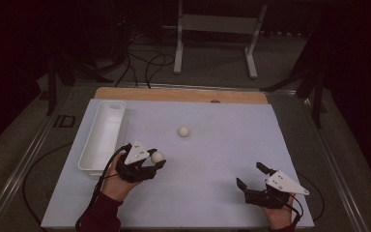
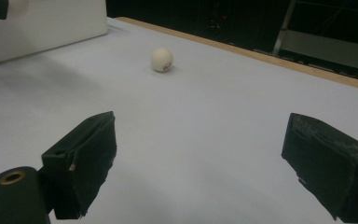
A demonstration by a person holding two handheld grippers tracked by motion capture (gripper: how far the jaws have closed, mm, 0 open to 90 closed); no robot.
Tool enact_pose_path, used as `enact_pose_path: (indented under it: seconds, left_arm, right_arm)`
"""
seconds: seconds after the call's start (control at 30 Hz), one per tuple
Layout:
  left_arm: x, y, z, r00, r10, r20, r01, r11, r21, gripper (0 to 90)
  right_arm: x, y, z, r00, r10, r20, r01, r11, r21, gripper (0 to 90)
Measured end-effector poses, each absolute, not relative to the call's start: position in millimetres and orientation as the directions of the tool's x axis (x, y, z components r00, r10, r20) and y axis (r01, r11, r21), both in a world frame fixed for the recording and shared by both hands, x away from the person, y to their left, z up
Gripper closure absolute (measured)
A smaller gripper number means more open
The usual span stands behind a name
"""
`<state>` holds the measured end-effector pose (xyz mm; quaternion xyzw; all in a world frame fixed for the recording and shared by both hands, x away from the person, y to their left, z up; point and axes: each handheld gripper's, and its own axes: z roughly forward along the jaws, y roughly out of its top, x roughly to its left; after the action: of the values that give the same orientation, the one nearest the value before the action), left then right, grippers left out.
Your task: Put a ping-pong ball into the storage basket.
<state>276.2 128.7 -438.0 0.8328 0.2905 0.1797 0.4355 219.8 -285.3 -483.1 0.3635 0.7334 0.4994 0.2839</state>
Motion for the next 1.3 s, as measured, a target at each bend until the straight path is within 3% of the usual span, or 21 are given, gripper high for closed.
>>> enact_pose_path:
  seconds: [1.3]
  left_arm:
    - [272.6,141.1,-425.7,0.744,0.666,0.059,0.318,-0.430,0.845,51.1]
  right_arm:
    - [219.6,-284.7,-483.4,-0.577,0.816,-0.050,0.255,0.238,0.937,9.7]
